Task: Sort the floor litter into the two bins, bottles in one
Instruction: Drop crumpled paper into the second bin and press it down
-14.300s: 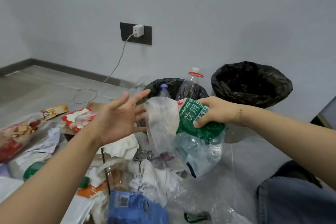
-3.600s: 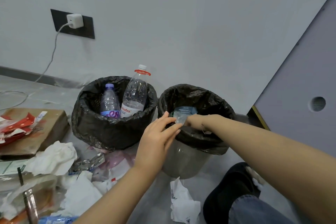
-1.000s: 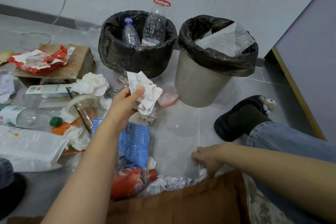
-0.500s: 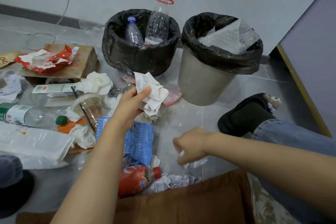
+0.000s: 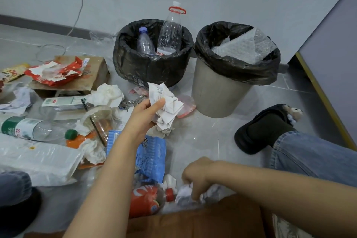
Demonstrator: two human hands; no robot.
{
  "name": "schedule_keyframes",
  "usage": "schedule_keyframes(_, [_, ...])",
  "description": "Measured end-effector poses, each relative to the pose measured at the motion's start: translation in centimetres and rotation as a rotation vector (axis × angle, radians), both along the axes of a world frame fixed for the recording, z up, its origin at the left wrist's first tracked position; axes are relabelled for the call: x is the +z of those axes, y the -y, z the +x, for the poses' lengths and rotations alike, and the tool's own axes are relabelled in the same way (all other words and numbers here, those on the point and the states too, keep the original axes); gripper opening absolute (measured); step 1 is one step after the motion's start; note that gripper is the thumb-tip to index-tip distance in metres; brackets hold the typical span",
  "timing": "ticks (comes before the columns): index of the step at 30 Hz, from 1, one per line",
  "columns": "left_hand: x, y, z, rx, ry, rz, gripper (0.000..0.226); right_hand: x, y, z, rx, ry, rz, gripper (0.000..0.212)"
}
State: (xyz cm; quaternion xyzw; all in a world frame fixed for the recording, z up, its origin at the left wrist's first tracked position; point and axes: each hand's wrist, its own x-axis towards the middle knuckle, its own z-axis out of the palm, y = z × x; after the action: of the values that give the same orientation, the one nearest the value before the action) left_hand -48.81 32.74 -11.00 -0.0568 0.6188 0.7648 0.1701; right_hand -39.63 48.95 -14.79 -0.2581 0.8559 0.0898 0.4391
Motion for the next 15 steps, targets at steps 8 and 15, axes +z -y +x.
schedule_keyframes(8, [2.0,-0.5,-0.5,0.073,-0.035,0.065,0.027,12.6,-4.8,-6.3,-0.473,-0.076,-0.289,0.039])
schedule_keyframes(15, [7.0,-2.9,-2.5,0.107,-0.135,0.153,0.029,24.5,-9.1,-10.6,-0.662,-0.415,-0.544,0.028])
